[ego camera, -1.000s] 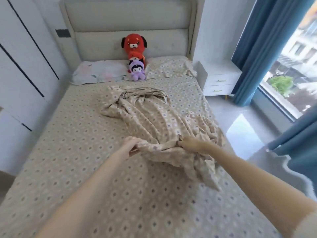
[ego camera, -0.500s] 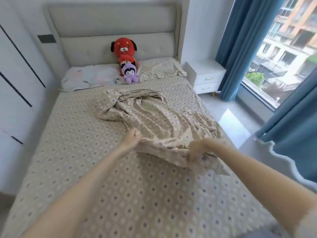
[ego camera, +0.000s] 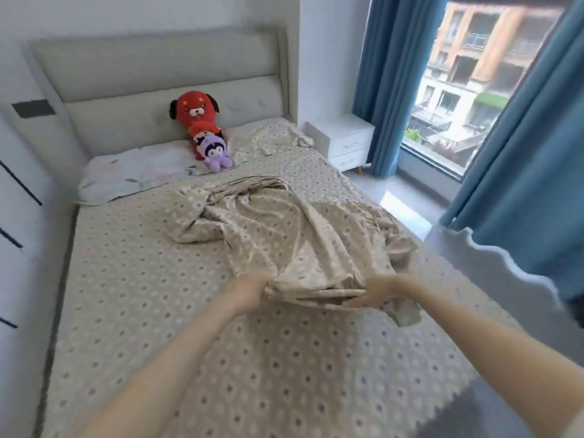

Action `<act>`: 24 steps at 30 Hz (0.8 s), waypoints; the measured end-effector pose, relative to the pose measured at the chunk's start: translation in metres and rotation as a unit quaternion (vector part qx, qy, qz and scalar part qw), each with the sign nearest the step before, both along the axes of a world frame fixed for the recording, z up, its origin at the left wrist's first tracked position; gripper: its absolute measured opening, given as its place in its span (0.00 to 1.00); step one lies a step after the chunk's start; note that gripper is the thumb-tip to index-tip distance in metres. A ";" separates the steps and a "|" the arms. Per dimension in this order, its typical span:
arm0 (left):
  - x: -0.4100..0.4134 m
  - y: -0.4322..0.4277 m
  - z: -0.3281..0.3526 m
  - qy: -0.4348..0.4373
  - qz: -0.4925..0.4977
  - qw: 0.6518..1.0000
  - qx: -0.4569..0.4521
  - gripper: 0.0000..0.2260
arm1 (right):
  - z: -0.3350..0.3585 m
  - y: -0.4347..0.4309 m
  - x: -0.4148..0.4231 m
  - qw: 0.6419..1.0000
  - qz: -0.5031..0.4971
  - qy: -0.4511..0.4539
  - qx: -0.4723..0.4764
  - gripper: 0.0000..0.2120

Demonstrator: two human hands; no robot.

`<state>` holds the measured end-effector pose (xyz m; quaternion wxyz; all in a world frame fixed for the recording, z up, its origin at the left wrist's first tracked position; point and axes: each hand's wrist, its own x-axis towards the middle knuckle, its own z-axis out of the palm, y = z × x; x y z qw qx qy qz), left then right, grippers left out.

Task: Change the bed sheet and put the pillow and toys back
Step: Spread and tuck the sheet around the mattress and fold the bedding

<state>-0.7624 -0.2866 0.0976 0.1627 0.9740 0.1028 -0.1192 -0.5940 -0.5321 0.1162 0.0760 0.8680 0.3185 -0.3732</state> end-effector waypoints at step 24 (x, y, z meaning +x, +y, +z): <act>-0.185 0.065 -0.014 0.117 -0.183 0.955 0.204 0.12 | -0.038 0.049 -0.239 0.996 -0.044 -0.075 0.004 0.06</act>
